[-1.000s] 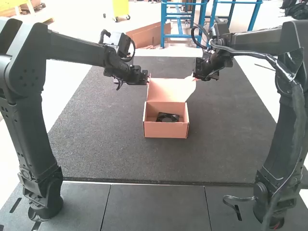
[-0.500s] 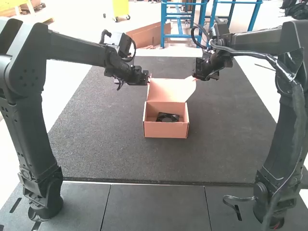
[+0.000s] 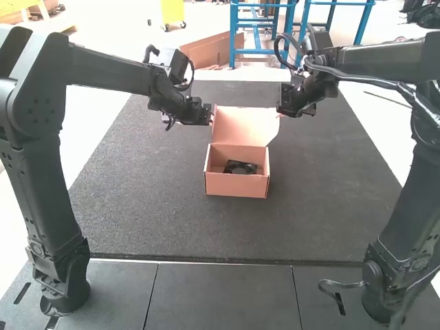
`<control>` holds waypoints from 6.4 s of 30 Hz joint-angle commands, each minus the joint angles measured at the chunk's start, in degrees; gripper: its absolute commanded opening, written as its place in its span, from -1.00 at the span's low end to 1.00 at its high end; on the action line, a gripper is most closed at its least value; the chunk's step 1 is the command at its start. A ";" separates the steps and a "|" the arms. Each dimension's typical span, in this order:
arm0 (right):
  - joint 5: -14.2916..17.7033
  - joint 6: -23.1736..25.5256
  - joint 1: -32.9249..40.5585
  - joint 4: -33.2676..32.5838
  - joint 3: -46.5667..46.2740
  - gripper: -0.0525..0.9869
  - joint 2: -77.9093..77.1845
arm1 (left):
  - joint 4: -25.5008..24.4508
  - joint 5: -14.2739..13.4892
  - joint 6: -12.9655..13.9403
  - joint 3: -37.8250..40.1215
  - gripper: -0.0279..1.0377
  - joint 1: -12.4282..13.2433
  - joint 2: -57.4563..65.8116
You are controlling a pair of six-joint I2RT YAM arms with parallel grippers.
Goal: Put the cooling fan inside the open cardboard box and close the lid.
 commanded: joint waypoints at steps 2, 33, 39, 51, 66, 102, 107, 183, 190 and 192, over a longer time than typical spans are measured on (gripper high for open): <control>-0.36 -0.65 1.16 -0.01 -1.09 -0.93 -2.61 | -0.29 0.75 0.43 1.62 0.87 -0.56 -1.94; -5.28 -1.44 3.98 -2.30 -7.77 -0.92 -6.22 | -0.64 0.92 0.43 -2.95 0.87 -0.82 -5.28; -6.25 -1.62 4.42 -2.56 -8.65 -0.92 -6.22 | -0.47 1.80 0.43 -3.83 0.87 -1.09 -6.07; -6.34 -3.02 4.85 -3.79 -10.85 -0.92 -6.39 | -1.17 5.67 0.26 -5.68 0.87 -2.23 -7.03; -5.28 -5.66 7.05 -6.34 -14.71 -0.92 -6.57 | -1.35 5.49 0.52 -9.72 0.87 -2.23 -10.46; 1.66 -7.33 1.16 -6.25 -13.57 0.85 -15.36 | 4.01 -21.31 15.73 -11.92 0.87 -1.44 -17.14; 5.88 -7.24 -1.65 -0.45 -15.42 0.85 -19.05 | 5.51 -21.05 15.81 -9.19 0.87 -1.79 -17.23; 6.67 -10.41 -10.35 -6.17 -11.46 0.84 -18.70 | -3.54 -8.39 10.10 -8.14 0.87 -10.49 -7.12; 6.14 -10.23 -10.35 -6.25 -11.46 0.84 -18.61 | -3.10 -8.39 10.10 -10.78 0.87 -11.10 -7.12; 5.97 -10.14 -10.35 -6.34 -11.46 0.84 -18.61 | -2.58 -8.39 10.10 -11.39 0.87 -11.19 -7.21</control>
